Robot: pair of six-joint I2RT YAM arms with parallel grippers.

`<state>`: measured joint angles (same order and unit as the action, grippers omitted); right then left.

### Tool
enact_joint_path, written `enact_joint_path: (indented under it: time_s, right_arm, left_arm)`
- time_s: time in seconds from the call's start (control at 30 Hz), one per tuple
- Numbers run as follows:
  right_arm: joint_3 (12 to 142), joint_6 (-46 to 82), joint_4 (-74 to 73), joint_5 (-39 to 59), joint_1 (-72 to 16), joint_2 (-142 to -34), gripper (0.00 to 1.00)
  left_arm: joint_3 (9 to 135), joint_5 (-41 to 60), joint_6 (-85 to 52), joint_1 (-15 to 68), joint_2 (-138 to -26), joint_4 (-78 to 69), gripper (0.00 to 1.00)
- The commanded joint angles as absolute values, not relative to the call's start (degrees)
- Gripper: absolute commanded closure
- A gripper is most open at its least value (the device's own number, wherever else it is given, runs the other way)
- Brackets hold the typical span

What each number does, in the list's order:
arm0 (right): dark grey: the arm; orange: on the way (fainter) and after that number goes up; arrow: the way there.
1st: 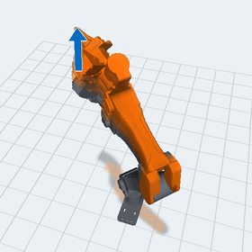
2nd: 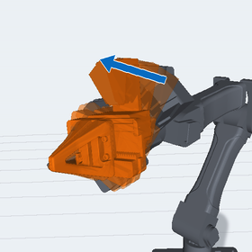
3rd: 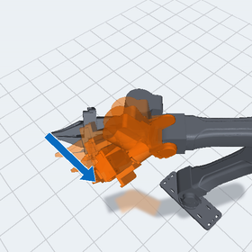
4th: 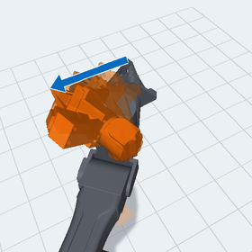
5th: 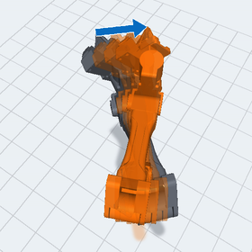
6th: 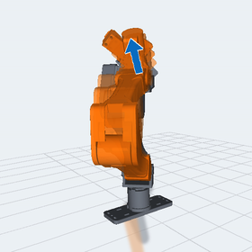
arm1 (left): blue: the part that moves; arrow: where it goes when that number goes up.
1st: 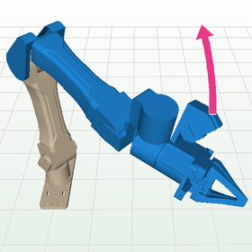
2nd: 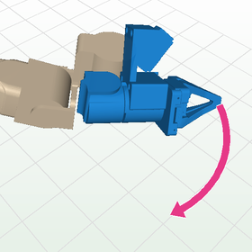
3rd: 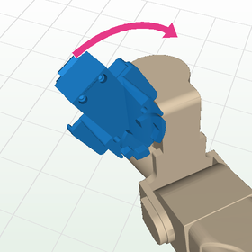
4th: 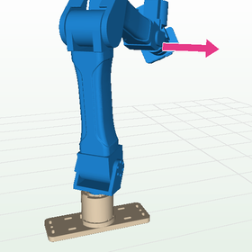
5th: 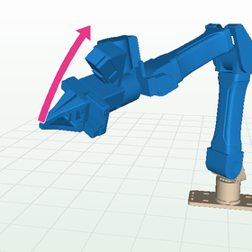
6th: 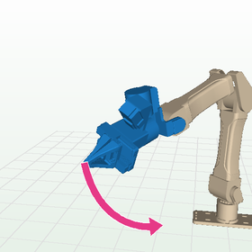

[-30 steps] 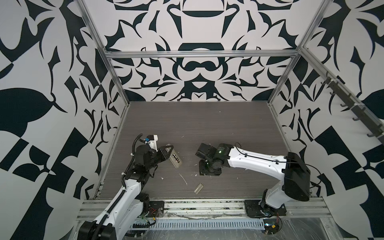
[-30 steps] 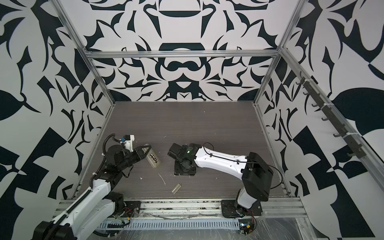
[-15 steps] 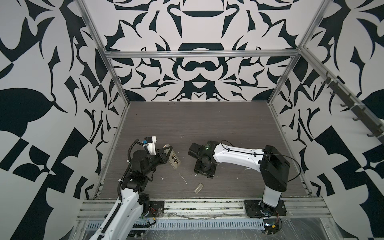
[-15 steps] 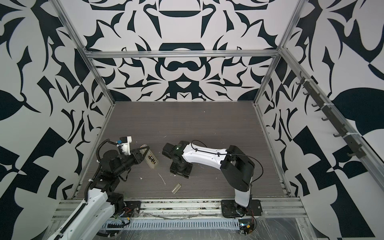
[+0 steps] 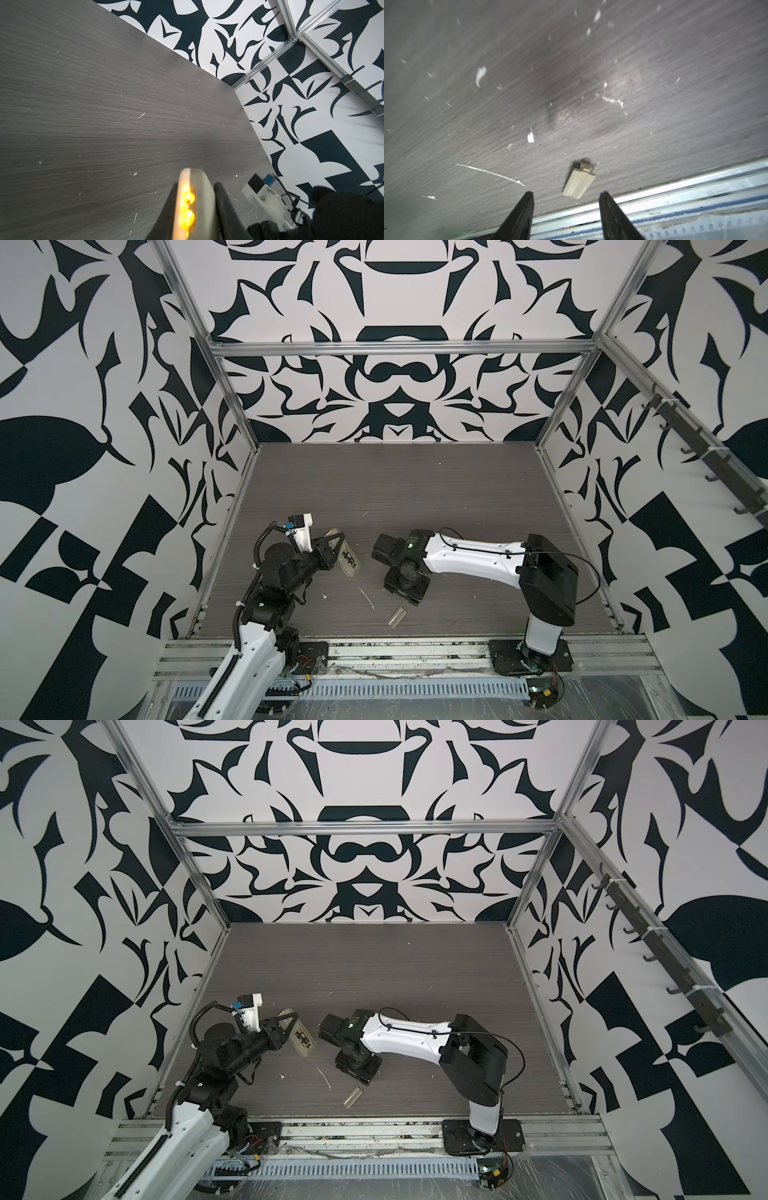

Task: Load the batteries into the remote control
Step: 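Lower the open right gripper over the beige battery cover on the table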

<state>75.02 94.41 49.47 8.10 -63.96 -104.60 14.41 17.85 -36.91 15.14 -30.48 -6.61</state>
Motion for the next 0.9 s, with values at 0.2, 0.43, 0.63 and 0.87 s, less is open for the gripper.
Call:
enact_joint_path:
  time_s: [0.2, 0.43, 0.63, 0.87]
  right_arm:
    - [74.6, 99.3, 49.8, 6.9, -66.7, -104.7, 0.47]
    - [72.9, 100.7, 48.2, 5.6, -67.9, -104.8, 0.49]
    - [72.9, 100.5, 47.1, 6.2, -68.1, -105.7, 0.49]
    - [72.8, 100.9, 45.7, 7.7, -68.0, -106.8, 0.48]
  left_arm:
    - [13.8, 16.3, -36.1, 16.0, -28.3, -5.6, 1.00]
    - [13.5, 15.9, -35.9, 17.1, -27.8, -5.3, 1.00]
    - [12.8, 16.5, -36.1, 17.8, -27.5, -5.1, 1.00]
    - [13.0, 16.4, -35.9, 18.3, -27.6, -5.5, 1.00]
